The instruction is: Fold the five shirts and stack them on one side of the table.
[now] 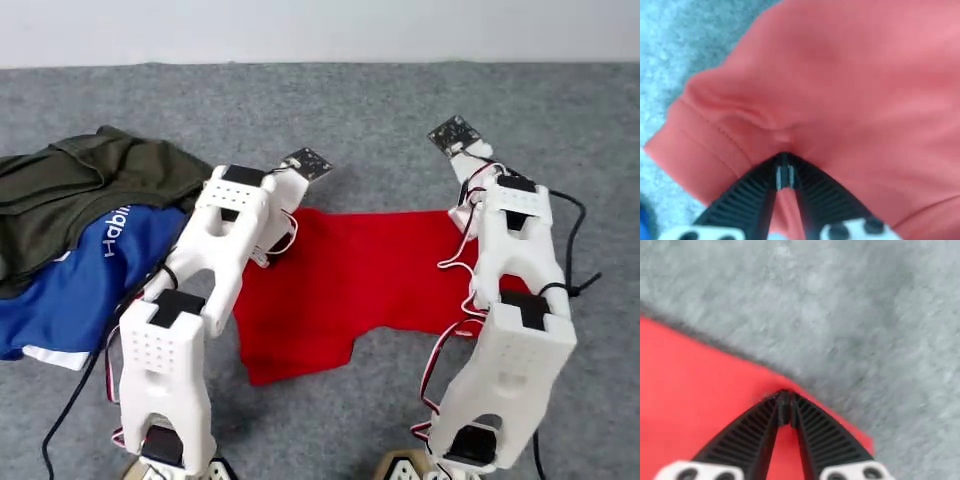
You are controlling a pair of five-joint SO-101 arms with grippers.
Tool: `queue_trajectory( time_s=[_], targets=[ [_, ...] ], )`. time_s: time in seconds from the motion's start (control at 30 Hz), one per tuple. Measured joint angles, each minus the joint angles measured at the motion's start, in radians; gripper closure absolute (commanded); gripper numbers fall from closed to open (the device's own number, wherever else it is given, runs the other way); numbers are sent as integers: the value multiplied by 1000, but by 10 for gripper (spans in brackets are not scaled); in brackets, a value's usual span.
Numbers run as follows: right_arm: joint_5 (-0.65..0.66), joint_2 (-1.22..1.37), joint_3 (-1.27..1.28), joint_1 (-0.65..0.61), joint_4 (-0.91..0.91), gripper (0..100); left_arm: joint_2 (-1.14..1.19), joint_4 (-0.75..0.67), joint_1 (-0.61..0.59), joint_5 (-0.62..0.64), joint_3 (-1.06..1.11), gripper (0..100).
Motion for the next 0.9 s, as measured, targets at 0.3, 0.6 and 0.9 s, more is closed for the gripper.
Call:
queue_trajectory(
  time_s=[0.3, 0.6, 0.9],
  targets=[
    [-3, 0, -253, 0, 299, 988, -41, 83, -34, -32, -6, 985],
    [-3, 51, -367, 64, 554, 987, -143, 140, -43, -40, -2, 985],
    [-2, 250, -428, 118, 376, 989, -143, 164, -40, -63, 2, 985]
  ],
)
